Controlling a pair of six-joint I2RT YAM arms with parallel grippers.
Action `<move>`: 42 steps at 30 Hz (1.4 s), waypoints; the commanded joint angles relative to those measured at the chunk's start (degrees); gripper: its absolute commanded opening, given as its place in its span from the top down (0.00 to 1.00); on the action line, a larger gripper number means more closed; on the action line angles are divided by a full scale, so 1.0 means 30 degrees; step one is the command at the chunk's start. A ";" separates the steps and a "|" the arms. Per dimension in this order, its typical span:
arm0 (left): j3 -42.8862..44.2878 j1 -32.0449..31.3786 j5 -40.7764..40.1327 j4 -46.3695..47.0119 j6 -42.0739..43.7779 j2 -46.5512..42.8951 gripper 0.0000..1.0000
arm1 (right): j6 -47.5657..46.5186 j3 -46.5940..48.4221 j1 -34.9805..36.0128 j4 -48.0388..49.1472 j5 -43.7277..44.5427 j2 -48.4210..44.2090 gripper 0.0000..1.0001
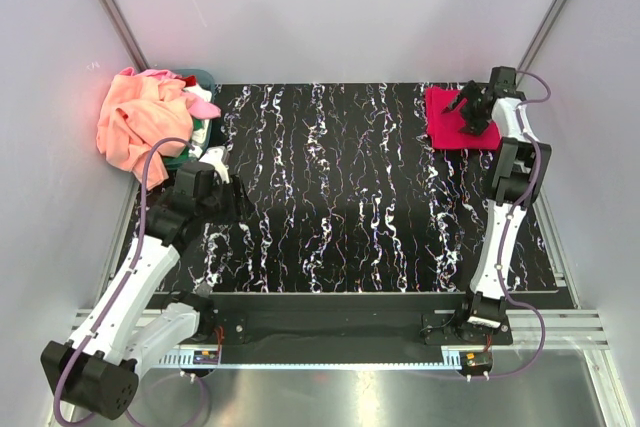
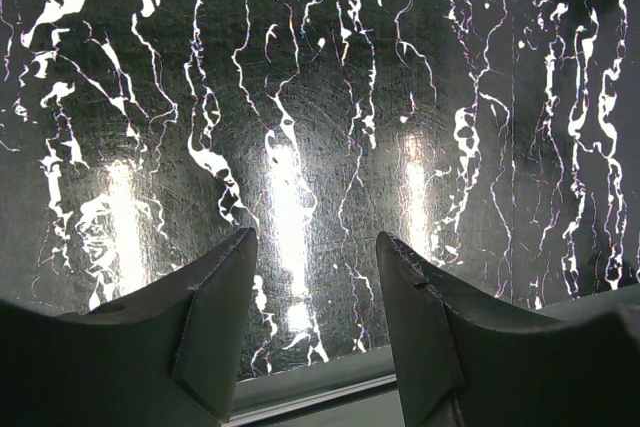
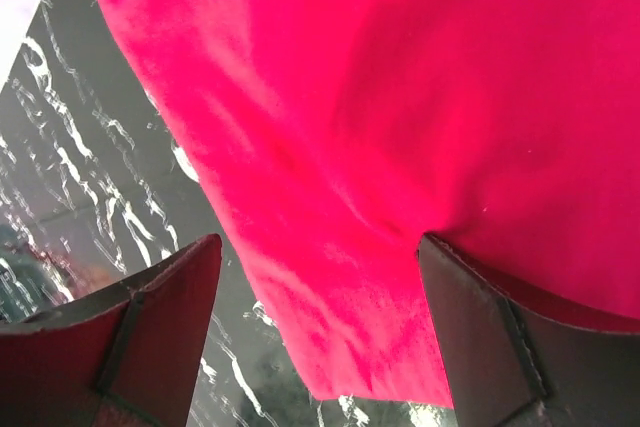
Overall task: Fold and stack the t-shirts
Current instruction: Neatly place the folded tshirt to the corner
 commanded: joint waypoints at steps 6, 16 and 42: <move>-0.0089 0.0266 -0.0041 0.0782 0.0258 0.0355 0.44 | -0.1901 0.4652 -0.0545 -0.2494 0.1496 0.3292 0.13; -0.0089 0.0354 -0.0011 0.0724 0.0258 0.0766 0.43 | -0.1961 0.7410 -0.0897 -0.2351 0.1527 0.5637 0.12; -0.0118 0.0383 -0.0011 0.0811 0.0258 0.0211 0.44 | 0.0994 0.1795 0.0152 0.1895 -0.2396 -0.3550 0.04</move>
